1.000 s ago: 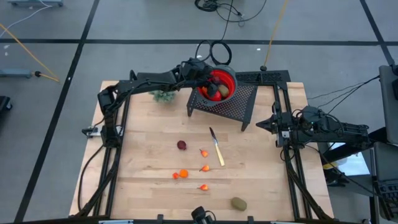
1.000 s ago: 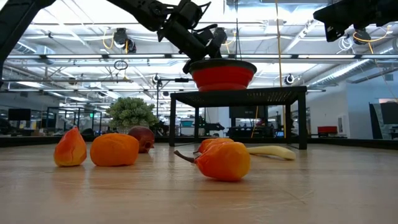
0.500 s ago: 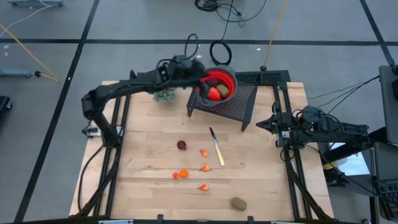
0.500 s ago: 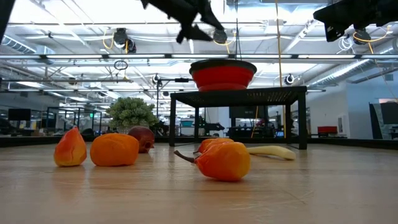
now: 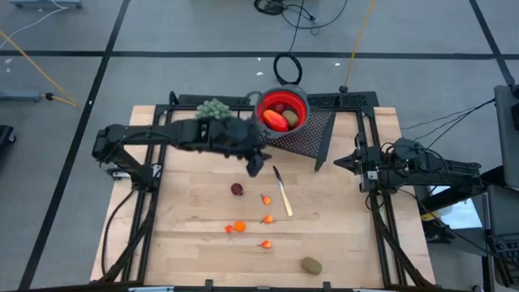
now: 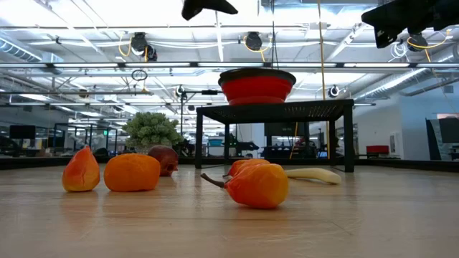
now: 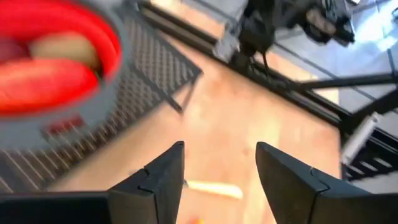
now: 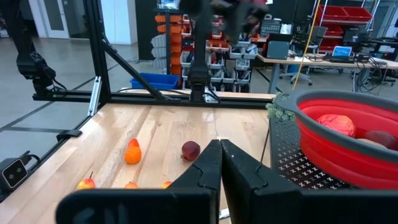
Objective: Pick & Place Fruit
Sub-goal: Put the red pomegranate into the red strainer bowl on the shelf
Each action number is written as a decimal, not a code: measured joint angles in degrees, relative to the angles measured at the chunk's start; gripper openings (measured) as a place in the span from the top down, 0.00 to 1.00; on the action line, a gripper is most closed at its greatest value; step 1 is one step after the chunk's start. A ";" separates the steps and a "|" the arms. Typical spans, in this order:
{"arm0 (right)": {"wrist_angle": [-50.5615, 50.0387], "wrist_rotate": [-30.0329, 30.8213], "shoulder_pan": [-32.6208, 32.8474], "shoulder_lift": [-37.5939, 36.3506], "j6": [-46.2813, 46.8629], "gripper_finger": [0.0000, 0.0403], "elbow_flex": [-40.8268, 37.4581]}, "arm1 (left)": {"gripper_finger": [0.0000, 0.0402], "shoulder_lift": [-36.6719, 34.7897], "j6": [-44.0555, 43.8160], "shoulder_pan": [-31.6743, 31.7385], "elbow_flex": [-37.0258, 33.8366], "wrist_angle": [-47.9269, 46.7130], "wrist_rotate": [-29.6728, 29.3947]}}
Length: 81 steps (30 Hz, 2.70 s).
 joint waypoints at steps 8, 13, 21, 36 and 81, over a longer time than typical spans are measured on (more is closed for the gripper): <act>0.00 0.00 -0.01 0.00 0.00 0.99 0.00 | 0.56 0.16 -20.66 -7.53 -0.02 -5.30 -2.83; -0.01 0.00 0.00 0.00 -0.01 0.99 0.00 | 0.59 0.15 -34.09 -10.24 -0.02 -9.03 -4.79; -0.01 0.00 -0.02 0.00 -0.01 0.99 0.00 | 0.60 0.17 -51.24 -12.08 -0.02 -20.47 -7.81; 0.06 0.00 0.00 0.00 0.00 0.99 0.00 | 0.51 5.56 -54.63 -11.21 -0.04 -31.83 -8.01; 0.00 0.00 -0.02 0.02 -0.02 0.99 -0.02 | 0.10 19.91 -62.85 -0.60 -17.16 -14.81 9.75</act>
